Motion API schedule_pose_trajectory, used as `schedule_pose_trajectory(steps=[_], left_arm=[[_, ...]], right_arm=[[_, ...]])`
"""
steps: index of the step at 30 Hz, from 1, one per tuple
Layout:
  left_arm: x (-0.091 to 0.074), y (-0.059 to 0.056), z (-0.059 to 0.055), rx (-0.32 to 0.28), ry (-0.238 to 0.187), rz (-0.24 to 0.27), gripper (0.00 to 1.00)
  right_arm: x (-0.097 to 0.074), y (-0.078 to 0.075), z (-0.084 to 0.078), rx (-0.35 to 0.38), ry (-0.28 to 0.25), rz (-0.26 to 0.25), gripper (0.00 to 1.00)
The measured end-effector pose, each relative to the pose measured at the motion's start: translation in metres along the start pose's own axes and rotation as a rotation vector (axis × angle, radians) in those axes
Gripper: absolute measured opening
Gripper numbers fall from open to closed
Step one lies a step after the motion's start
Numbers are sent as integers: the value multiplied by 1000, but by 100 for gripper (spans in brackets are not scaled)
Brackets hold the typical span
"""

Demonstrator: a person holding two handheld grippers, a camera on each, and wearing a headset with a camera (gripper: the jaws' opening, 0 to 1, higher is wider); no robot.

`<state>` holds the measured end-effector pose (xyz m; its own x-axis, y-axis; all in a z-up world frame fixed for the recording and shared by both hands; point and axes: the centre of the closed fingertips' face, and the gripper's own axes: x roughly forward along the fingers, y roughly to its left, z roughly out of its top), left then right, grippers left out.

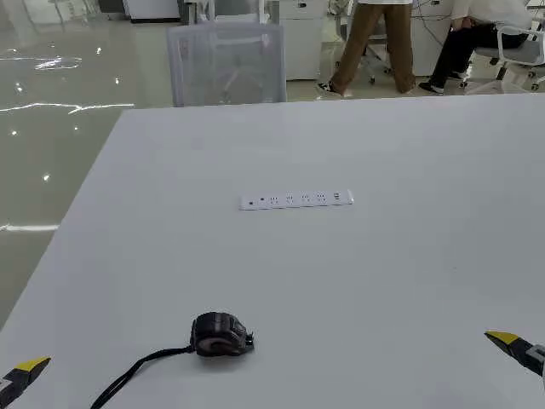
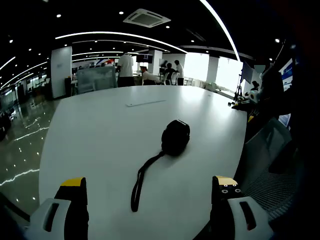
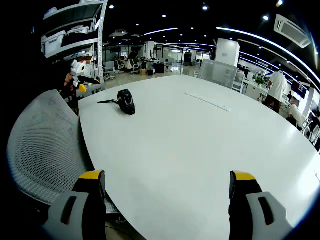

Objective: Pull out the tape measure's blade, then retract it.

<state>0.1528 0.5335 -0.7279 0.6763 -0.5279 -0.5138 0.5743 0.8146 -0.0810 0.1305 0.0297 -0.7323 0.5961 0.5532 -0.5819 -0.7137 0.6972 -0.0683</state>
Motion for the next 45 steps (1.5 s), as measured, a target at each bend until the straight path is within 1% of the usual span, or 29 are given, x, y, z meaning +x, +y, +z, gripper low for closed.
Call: schedule_pose_trajectory(steps=[2, 5, 7, 9, 14, 17, 21, 23, 25, 28, 30, 32, 33, 35, 36, 39, 40, 41, 42, 43, 44, 45], left_arm=[[2, 1, 3, 5, -3, 0, 100], [3, -2, 6, 10, -8, -11, 100], [5, -4, 4, 22, 5, -21, 100], [5, -4, 3, 26, 7, -27, 100], [7, -5, -1, 35, 25, -46, 100], [7, -6, -1, 34, 24, -54, 100], [7, -6, -3, 24, 25, -61, 100], [9, -6, -4, 21, 32, -62, 100], [10, -6, -2, 18, 32, -68, 100], [13, -6, 2, 26, 40, -77, 100], [15, -7, 5, 31, 43, -88, 100], [18, -9, 8, 54, 60, -107, 100], [22, -11, 12, 75, 71, -124, 100], [28, -12, 18, 136, 100, -149, 100], [33, -13, 23, 167, 122, -161, 100], [45, -17, 37, 234, 139, -202, 100], [50, -18, 39, 253, 155, -213, 100], [54, -20, 38, 269, 192, -229, 100], [58, -21, 37, 276, 217, -240, 100], [64, -21, 36, 306, 253, -251, 100], [67, -22, 35, 342, 280, -260, 100], [69, -23, 34, 385, 307, -272, 100]], right_arm=[[0, 1, -2, -7, 6, 2, 100], [-2, 2, -3, -6, 14, -2, 100], [-4, 1, -3, 0, 19, -7, 100], [-8, 1, 0, -12, 16, -7, 100], [-10, -4, -6, -15, 43, -6, 100], [-10, -2, -8, -19, 55, 1, 100], [-10, -3, -3, -15, 58, -5, 100], [-10, -4, 0, -16, 59, -7, 100], [-9, -6, 2, -22, 59, -4, 100], [-8, -10, 7, -25, 63, -11, 100], [-9, -14, 11, -26, 56, -16, 100], [-8, -17, 16, -23, 49, -14, 100], [-6, -18, 19, -29, 44, -10, 100], [-2, -20, 23, -39, 42, 1, 100], [2, -20, 25, -42, 47, 10, 100], [12, -20, 34, -59, 47, 29, 100], [15, -20, 36, -63, 47, 35, 100], [19, -18, 39, -75, 52, 45, 100], [22, -17, 40, -87, 51, 58, 100], [27, -13, 47, -120, 26, 85, 100], [30, -11, 52, -143, 9, 97, 100], [32, -11, 52, -142, 21, 97, 100]])
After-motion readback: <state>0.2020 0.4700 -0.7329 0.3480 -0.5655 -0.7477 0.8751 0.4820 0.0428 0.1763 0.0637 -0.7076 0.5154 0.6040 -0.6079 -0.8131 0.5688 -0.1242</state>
